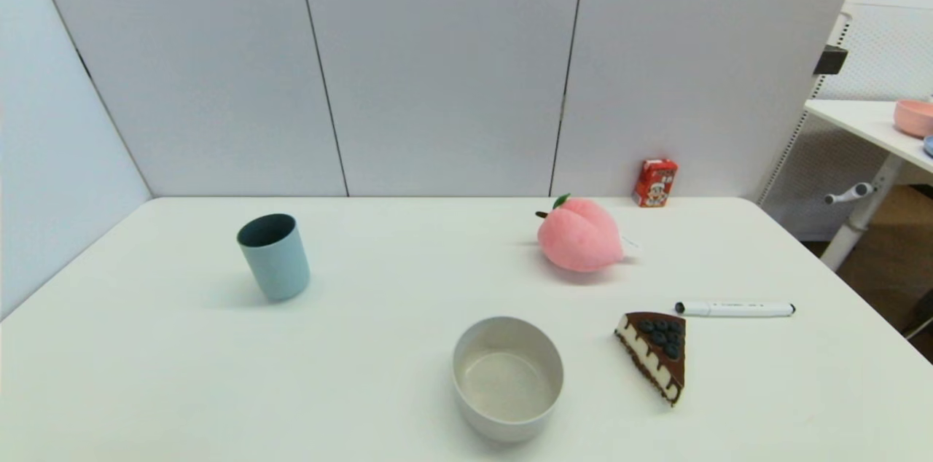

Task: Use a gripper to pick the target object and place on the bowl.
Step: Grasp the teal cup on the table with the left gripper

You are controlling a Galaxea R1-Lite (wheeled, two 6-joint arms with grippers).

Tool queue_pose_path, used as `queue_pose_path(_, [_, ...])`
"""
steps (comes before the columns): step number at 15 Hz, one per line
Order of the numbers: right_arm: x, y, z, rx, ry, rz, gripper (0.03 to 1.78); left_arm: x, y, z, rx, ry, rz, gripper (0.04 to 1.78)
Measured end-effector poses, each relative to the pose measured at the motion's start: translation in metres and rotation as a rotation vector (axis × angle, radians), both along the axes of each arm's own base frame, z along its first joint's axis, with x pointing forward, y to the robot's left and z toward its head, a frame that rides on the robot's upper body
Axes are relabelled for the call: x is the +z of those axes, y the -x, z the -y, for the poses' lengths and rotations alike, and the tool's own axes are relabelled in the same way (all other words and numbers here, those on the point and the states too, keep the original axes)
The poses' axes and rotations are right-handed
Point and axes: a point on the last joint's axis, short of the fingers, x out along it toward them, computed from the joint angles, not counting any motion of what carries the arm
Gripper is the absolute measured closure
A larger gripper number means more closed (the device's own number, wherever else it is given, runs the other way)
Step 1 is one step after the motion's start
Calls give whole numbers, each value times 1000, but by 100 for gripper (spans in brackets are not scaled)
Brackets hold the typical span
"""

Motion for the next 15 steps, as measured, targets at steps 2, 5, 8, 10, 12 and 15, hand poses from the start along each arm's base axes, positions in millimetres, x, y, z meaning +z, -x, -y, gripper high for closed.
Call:
queue_pose_path(2, [0, 0, 0, 0, 0, 0, 10, 0, 0, 0, 0, 0, 0, 11])
queue_pose_path(5, [0, 0, 0, 0, 0, 0, 10, 0, 0, 0, 0, 0, 0, 11])
queue_pose_path(8, [0, 0, 0, -1, 0, 0, 10, 0, 0, 0, 0, 0, 0, 11])
queue_pose_path(10, [0, 0, 0, 0, 0, 0, 10, 0, 0, 0, 0, 0, 0, 11])
queue_pose_path(12, [0, 0, 0, 0, 0, 0, 10, 0, 0, 0, 0, 0, 0, 11])
queue_pose_path(15, [0, 0, 0, 0, 0, 0, 10, 0, 0, 0, 0, 1, 0, 11])
